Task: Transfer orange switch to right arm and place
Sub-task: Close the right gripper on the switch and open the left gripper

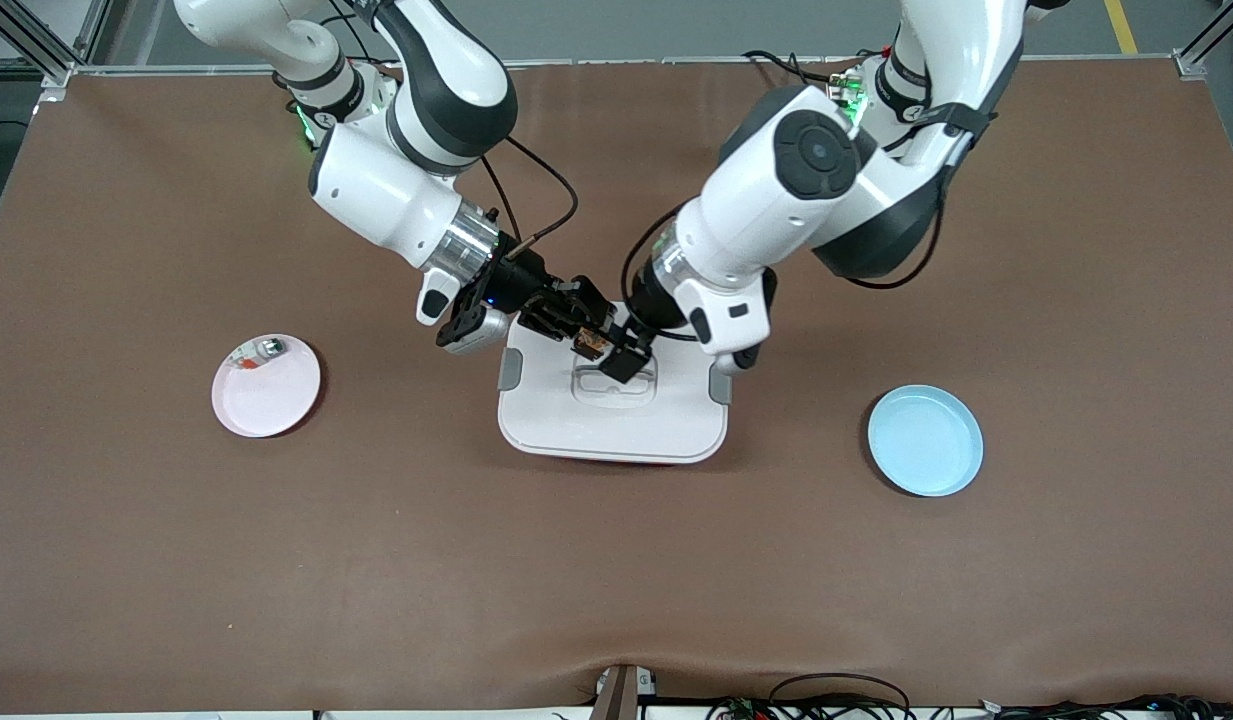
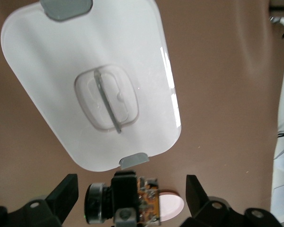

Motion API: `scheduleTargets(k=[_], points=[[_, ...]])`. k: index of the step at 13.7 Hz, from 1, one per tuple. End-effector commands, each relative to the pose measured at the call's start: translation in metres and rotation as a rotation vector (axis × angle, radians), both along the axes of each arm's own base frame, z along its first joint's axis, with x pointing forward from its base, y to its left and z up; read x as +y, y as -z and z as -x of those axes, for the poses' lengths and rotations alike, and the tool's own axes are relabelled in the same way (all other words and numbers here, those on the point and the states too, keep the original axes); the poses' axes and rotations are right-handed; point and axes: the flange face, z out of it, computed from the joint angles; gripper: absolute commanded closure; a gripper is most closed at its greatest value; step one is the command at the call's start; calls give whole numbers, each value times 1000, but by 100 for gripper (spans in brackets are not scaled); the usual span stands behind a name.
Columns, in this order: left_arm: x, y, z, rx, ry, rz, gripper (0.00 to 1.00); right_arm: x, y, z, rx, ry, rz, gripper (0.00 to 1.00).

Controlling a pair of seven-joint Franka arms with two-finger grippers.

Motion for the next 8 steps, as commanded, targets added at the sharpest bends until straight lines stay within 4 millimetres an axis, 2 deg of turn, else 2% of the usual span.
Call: scheduleTargets(k=[1,5,8], points=[[40,-33,-4,-44,49,-75,0,-1,-8,3,5,-12,-23,100],[112,-51,-16,-76,249,-220,0,3,-13,4,9,-13,-34,100],[179,-59,-25,-58,386,-319,0,6,-24,0,12,1,-55,100]])
